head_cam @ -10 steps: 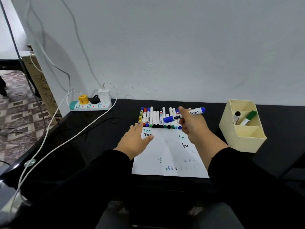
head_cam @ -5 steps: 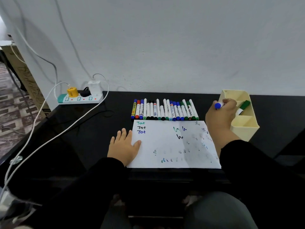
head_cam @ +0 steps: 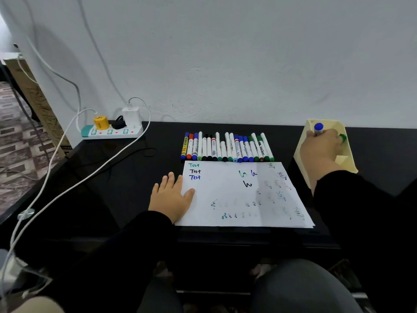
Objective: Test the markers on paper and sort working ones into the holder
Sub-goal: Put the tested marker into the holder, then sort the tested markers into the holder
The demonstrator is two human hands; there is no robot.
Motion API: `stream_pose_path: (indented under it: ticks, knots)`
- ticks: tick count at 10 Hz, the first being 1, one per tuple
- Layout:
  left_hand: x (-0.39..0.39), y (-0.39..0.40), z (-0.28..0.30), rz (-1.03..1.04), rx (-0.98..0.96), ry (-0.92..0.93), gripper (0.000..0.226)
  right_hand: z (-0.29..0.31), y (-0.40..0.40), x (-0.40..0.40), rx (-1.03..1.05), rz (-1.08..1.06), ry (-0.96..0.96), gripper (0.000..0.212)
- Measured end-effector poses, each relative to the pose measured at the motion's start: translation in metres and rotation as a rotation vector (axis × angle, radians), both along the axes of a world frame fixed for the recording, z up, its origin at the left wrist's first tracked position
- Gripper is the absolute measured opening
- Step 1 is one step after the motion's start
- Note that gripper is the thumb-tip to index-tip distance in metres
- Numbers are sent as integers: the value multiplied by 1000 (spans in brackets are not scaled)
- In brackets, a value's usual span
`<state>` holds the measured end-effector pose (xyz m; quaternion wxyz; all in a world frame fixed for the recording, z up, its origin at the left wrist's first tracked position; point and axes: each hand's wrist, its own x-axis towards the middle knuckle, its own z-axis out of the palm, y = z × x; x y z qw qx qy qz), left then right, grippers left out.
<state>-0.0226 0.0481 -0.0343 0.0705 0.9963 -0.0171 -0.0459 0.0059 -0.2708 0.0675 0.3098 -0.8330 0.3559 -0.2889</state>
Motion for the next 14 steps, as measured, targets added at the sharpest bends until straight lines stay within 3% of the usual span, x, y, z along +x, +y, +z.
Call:
stream_pose_path:
  ticks: [2, 4, 5, 6, 7, 10, 12, 14]
  knots:
    - [0, -1, 0, 0, 7, -3, 65, 6, -11, 3, -149, 46, 291, 51]
    - [1, -1, 0, -2, 18, -1, 65, 7, -11, 9, -99, -23, 403, 47]
    - [1, -1, -1, 3, 14, -2, 65, 5, -16, 8, -143, 44, 477, 41]
    - [2, -1, -1, 6, 23, -2, 65, -1, -15, 6, -54, 73, 474, 40]
    - [2, -2, 0, 8, 30, 3, 65, -2, -12, 8, 113, -30, 382, 46]
    - [1, -2, 2, 10, 23, 19, 65, -2, 1, 4, -35, -77, 360, 47]
    - [1, -2, 4, 17, 16, 49, 66, -5, 27, -6, 26, -84, 237, 63]
    - [0, 0, 2, 10, 1, 29, 66, -10, 60, -9, -85, 35, 185, 46]
